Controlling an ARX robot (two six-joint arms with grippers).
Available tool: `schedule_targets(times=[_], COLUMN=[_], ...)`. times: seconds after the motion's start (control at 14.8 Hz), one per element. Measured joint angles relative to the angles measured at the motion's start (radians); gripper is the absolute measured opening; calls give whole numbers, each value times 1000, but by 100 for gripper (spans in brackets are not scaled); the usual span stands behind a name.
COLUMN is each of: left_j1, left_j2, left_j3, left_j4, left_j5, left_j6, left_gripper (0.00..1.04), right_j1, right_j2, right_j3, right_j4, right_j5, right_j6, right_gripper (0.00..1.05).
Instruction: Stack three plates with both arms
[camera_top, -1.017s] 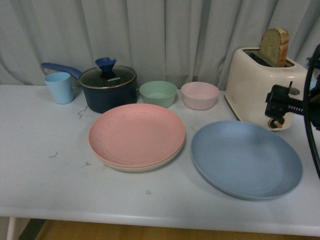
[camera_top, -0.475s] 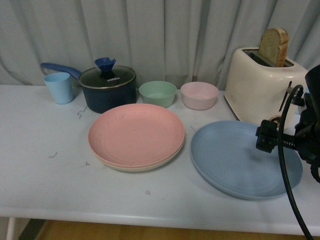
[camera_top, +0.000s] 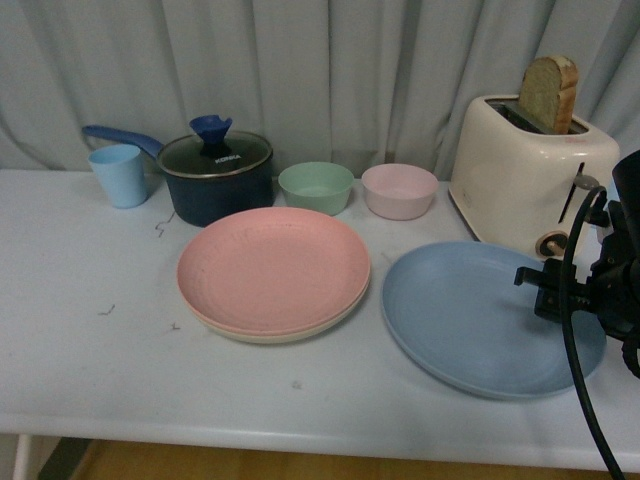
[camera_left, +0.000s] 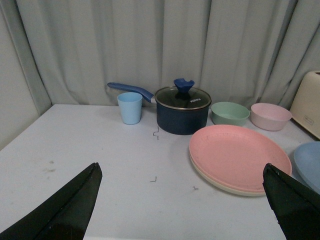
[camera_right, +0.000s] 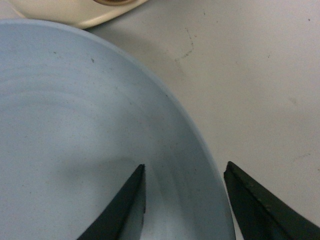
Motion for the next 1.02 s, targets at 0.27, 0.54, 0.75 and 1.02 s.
schedule_targets(times=[0.27,0.54,0.75,1.02], left_j1=[0,0,0,0], left_j2=[0,0,0,0], left_j3=[0,0,0,0], left_j4=[0,0,0,0], left_j5=[0,0,0,0], left_j6=[0,0,0,0], left_gripper=[98,98,98,98], right_j1=[-35,-128,-101,122], right_j2=[-43,-247,-457,-423], right_j3=[-72,-306,-368,-118], right_j4=[71,206,146,103], right_j5=[-76,-164,-246,-198], right_j6=[-24,-82,-82,104], right_gripper=[12,3,3,3])
